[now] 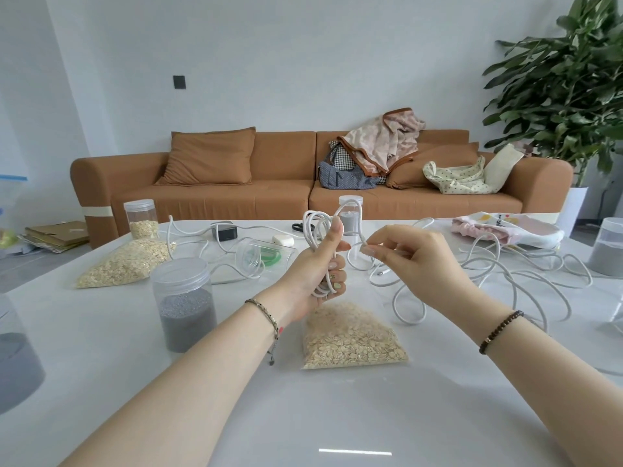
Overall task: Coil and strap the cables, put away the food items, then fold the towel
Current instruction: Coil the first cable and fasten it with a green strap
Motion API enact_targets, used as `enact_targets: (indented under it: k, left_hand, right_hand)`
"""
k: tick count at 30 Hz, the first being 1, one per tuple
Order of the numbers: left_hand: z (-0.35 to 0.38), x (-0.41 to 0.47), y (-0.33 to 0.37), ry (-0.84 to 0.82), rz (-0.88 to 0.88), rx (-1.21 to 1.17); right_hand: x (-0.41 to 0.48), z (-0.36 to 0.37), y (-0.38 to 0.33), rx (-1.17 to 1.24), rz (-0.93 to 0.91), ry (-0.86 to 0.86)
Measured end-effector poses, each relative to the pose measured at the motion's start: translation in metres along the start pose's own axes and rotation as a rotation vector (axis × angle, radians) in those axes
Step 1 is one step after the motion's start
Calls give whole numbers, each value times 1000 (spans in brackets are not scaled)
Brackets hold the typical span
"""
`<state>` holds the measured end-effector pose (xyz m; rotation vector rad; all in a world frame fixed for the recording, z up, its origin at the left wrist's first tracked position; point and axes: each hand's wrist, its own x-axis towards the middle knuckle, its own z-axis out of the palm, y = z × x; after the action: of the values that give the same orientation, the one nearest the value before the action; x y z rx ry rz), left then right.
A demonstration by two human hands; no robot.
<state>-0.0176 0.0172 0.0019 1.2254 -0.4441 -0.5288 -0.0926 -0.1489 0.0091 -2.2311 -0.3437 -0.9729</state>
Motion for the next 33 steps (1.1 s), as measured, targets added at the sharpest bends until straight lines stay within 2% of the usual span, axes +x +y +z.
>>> enact_targets:
  k: [8,18,24,33]
  left_hand:
    - [-4,2,-7,-50,7,68]
    - [0,-2,-9,13,58,103]
    - [-6,2,-6,61,108,-114]
    - [-8,2,1,-11,108,-420]
  right_hand:
    - [-3,9,-1,-273,-181,-31]
    - [-7,13,-7,-348,-183,-85]
    - [-8,13,-1,-313,-176,-90]
    - [-7,17,-4,-270,-205,-132]
